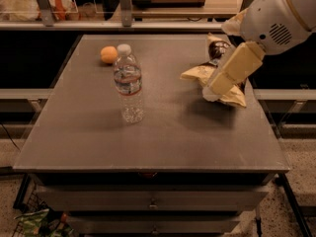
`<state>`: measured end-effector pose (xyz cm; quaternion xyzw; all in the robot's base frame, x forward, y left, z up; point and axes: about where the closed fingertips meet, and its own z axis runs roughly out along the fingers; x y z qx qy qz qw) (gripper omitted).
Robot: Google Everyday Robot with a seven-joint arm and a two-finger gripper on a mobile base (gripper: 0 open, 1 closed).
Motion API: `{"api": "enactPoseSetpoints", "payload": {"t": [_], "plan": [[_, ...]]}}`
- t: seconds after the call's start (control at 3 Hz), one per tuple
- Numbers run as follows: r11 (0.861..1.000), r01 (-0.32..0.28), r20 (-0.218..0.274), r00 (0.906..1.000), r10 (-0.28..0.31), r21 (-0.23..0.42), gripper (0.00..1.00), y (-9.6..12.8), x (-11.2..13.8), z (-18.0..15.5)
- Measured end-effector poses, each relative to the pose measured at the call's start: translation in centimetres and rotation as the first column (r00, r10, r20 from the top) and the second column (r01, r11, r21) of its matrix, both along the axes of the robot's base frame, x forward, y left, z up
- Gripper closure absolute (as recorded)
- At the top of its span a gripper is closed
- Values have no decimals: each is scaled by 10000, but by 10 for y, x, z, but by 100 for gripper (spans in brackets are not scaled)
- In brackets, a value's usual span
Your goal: Pick water bottle
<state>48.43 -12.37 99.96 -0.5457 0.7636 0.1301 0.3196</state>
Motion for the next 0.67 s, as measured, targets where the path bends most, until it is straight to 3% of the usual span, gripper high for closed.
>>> {"api": "enactPoseSetpoints", "payload": {"t": [0.33, 0.67], "plan": [[9911, -40, 77, 10000, 30, 1329, 0, 39, 14, -5], [9759, -41, 523, 9986, -75, 2181, 0, 62, 24, -1]]}}
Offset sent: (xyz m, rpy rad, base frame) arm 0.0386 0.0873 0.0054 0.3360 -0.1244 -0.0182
